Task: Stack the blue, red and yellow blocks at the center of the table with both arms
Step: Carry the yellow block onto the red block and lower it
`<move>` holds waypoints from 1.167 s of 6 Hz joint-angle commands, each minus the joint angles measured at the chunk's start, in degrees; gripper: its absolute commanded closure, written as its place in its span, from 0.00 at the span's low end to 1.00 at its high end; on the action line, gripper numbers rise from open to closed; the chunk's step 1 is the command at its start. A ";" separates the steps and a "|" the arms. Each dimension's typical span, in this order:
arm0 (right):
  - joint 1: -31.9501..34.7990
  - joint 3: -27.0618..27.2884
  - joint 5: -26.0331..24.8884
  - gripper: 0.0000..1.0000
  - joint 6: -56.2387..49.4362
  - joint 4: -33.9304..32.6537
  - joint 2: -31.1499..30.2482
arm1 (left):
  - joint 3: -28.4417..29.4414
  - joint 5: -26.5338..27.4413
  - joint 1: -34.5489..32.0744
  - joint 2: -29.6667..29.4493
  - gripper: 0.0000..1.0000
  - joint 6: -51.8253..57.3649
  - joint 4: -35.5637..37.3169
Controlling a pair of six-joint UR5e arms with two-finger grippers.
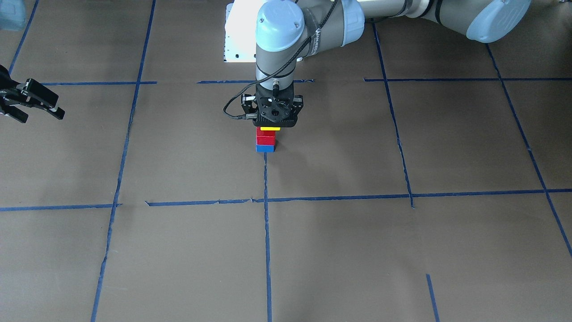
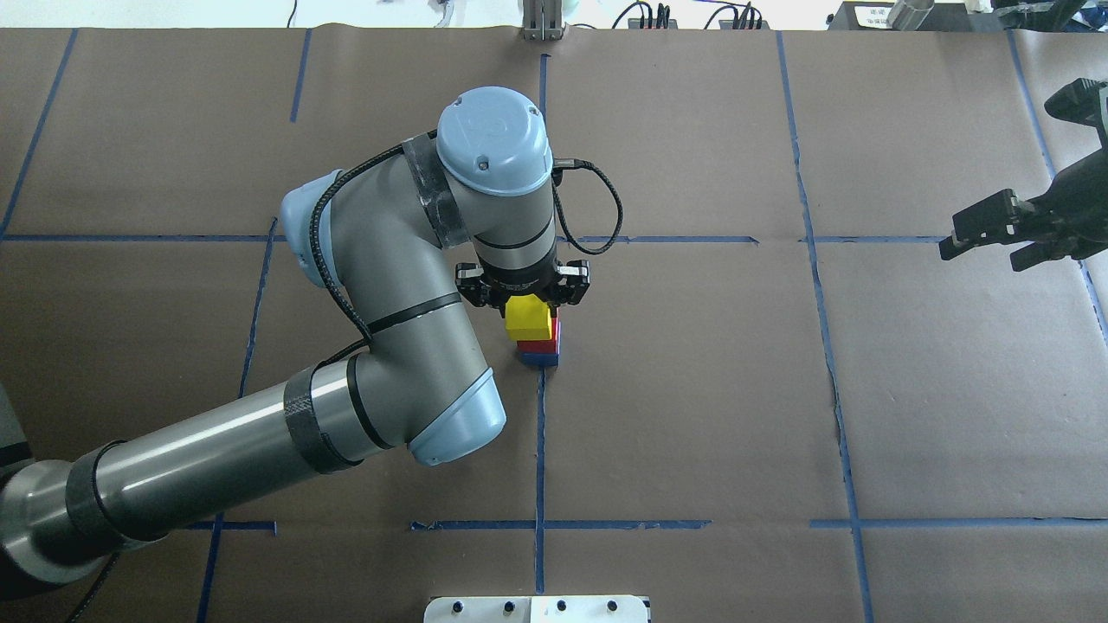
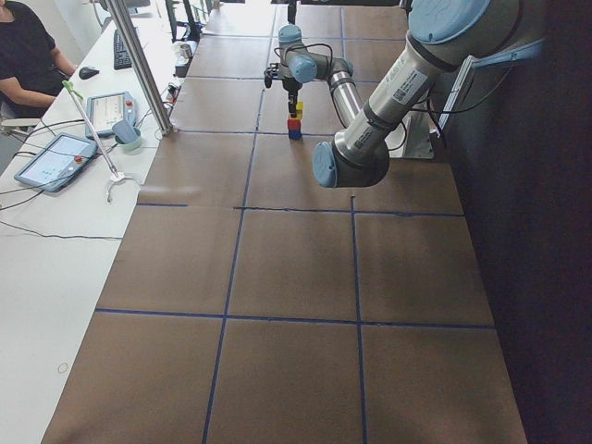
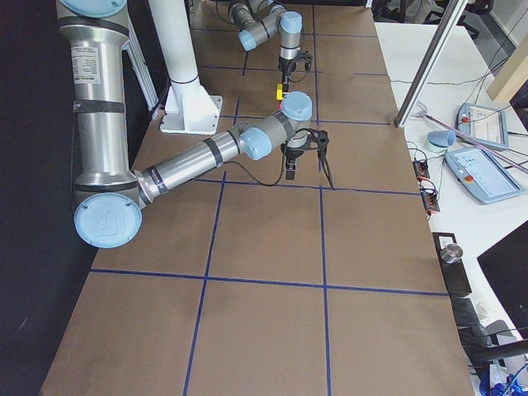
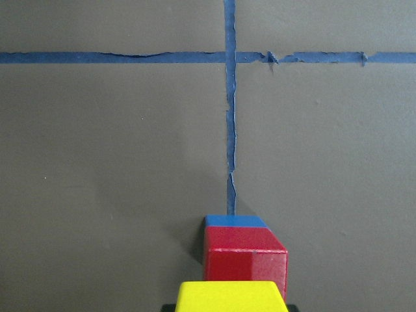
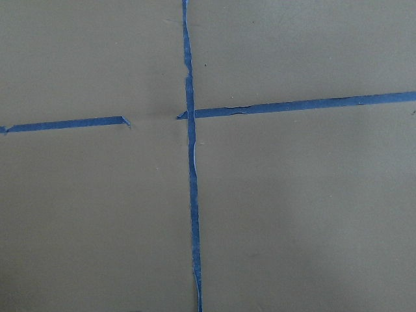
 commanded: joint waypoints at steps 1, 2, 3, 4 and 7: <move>0.00 -0.06 0.00 0.00 0.01 0.00 0.00 | 1.53 0.17 0.02 -0.83 1.00 -0.53 0.05; 0.00 -0.14 0.00 0.00 0.01 0.00 0.00 | 1.61 0.17 0.02 -0.83 1.00 -0.44 -0.04; 0.00 -0.23 0.00 0.00 -0.08 0.00 0.00 | 1.62 0.25 0.02 -0.92 0.98 -0.44 -0.04; 0.00 -0.23 0.00 0.00 0.01 0.00 0.00 | 1.79 1.39 0.62 -1.00 0.96 -0.44 -0.04; 0.00 -0.32 0.00 0.00 0.01 0.00 0.00 | 1.79 1.84 0.72 -1.18 0.94 -0.35 -0.13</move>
